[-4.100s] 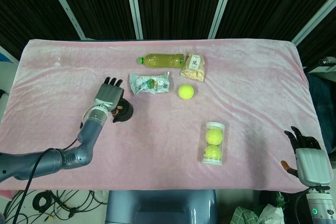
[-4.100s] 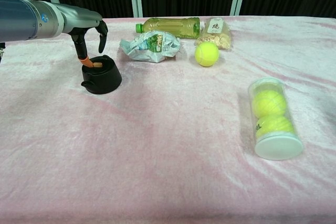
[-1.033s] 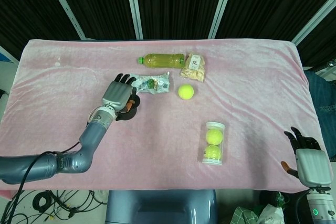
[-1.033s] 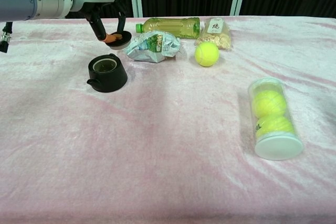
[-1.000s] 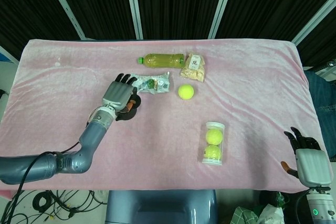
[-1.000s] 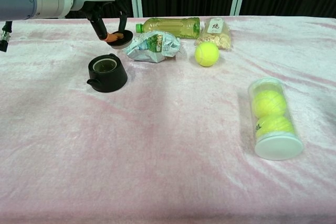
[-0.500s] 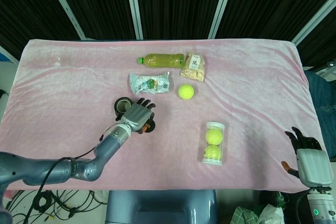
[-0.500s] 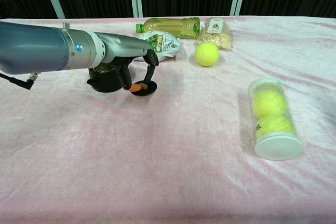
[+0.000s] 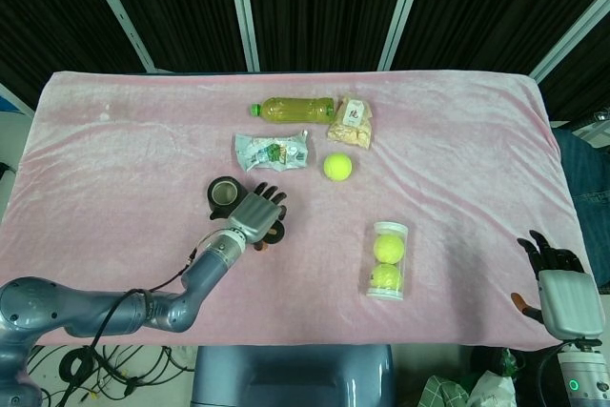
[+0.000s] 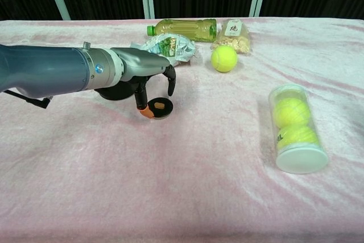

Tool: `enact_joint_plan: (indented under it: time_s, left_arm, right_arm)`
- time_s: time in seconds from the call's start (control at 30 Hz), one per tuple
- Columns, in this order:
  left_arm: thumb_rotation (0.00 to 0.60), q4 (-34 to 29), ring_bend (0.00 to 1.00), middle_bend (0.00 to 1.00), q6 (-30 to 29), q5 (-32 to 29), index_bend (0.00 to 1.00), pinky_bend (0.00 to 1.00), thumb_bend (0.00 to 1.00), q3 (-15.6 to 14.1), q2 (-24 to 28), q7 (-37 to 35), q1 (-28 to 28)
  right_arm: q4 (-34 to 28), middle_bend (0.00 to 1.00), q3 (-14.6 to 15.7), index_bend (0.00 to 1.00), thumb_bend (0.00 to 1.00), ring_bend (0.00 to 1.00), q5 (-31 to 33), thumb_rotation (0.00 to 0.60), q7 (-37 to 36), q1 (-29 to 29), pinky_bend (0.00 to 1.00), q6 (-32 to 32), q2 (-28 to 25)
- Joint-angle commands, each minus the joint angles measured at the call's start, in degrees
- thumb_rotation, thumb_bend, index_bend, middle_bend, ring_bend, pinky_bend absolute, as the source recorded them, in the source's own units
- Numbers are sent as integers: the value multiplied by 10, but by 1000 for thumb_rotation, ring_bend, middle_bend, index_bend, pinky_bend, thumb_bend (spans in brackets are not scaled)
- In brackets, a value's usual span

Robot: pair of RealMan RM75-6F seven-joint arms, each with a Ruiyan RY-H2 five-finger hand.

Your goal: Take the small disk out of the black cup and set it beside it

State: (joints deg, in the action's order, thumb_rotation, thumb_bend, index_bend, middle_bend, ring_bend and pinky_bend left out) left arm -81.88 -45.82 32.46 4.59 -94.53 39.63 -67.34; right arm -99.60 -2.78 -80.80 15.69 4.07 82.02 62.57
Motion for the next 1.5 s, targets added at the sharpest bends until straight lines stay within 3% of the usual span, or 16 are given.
enact_joint_plan:
  time_s: [0.03, 0.13, 0.3, 0.43, 0.57, 0.8, 0.87, 0.93, 1.07, 1.17, 1.3, 1.4, 1.5]
  left_arm:
    - [600, -7, 0, 48, -5, 5, 122, 0, 36, 14, -1, -16, 1]
    - [600, -12, 0, 67, -18, 31, 136, 0, 35, 38, 1, -48, 7]
    - [600, -19, 0, 121, -34, 128, 243, 0, 88, 86, 14, -146, 28]
    - [600, -31, 0, 129, -58, 203, 258, 0, 88, 100, 40, -197, 47]
    - [600, -66, 0, 135, -80, 228, 271, 0, 88, 103, 82, -204, 64]
    - [600, -210, 0, 85, -149, 216, 256, 0, 88, 53, 239, -123, 138]
    - [600, -296, 0, 74, -195, 196, 254, 0, 88, 21, 316, -110, 193]
    - [600, -336, 0, 67, -213, 194, 253, 0, 88, 3, 351, -113, 219]
    - [600, -412, 0, 64, -272, 258, 253, 0, 88, -62, 442, -147, 309]
    - [600, -407, 0, 64, -307, 333, 252, 0, 88, -106, 467, -208, 374]
    - [600, -334, 0, 65, -357, 439, 251, 0, 88, -152, 459, -309, 451]
    - [600, -261, 0, 66, -382, 497, 250, 0, 88, -166, 437, -357, 483]
    - [600, -203, 0, 66, -398, 518, 250, 0, 88, -161, 413, -376, 499]
  right_arm:
    - [0, 99, 0, 193, 90, 263, 0, 600, 0, 0, 208, 1, 0]
    - [0, 99, 0, 193, 90, 263, 0, 600, 0, 0, 208, 1, 0]
    - [1, 99, 0, 193, 91, 263, 1, 600, 2, 0, 208, 0, 0]
    - [1, 99, 0, 193, 91, 263, 1, 600, 3, 0, 208, 1, 1]
    - [2, 99, -1, 193, 91, 263, 3, 600, 5, 0, 208, 0, 1]
    - [3, 99, -1, 193, 91, 263, 1, 600, 11, 0, 208, 3, 2]
    - [4, 99, -1, 193, 90, 263, 1, 600, 14, 0, 208, 3, 2]
    - [4, 99, -1, 193, 91, 263, 3, 600, 15, -1, 208, 3, 3]
    - [6, 99, -2, 193, 91, 263, 6, 600, 17, 0, 208, 2, 4]
    - [6, 99, -2, 193, 91, 263, 4, 600, 18, 0, 208, 4, 5]
    - [6, 99, -2, 193, 91, 263, 4, 600, 19, 0, 208, 5, 5]
    - [6, 99, -3, 193, 92, 263, 4, 600, 19, 0, 208, 6, 6]
    - [5, 99, -4, 193, 91, 263, 5, 600, 18, 0, 208, 7, 7]
